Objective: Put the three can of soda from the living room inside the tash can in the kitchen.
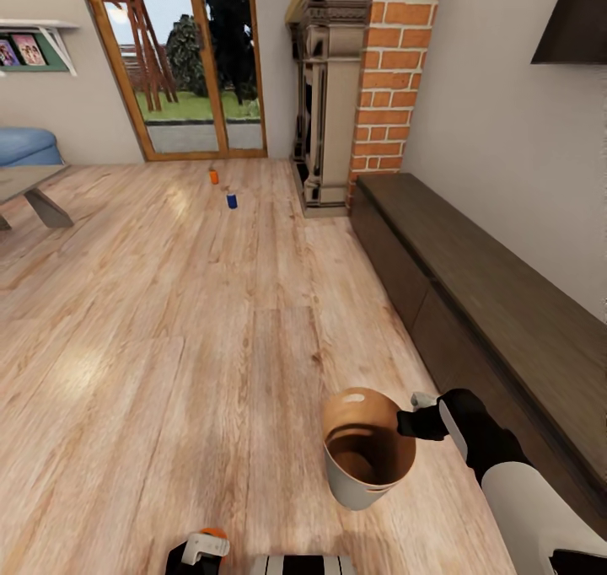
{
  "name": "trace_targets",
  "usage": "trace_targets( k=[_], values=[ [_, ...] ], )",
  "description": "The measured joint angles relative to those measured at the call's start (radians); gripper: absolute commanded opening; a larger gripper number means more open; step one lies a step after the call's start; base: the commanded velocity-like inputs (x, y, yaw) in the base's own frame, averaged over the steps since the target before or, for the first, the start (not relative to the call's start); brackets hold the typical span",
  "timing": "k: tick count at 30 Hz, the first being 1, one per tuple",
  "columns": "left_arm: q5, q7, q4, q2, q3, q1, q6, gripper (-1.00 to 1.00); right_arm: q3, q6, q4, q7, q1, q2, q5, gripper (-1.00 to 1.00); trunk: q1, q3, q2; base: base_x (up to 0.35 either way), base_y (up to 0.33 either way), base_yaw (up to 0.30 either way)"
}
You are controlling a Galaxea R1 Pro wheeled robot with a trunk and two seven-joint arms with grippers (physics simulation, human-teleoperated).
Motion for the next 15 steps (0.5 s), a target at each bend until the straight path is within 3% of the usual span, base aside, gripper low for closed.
trace_targets(
  k=[10,15],
  values=[
    [0.001,0.003,0.000,0.002,0.001,-0.001,-0.001,-1.00,0.010,-0.001,0.000,0.002,0.000,0.012,-0.002,-1.00,-0.004,0.039,0.002,0.000,0.000,0.000],
    [0.005,0.002,-0.024,0.022,0.002,-0.014,0.002,-1.00,0.028,-0.002,0.000,0.001,0.000,0.018,0.002,-1.00,-0.007,0.058,0.003,0.000,0.000,0.000]
  ],
)
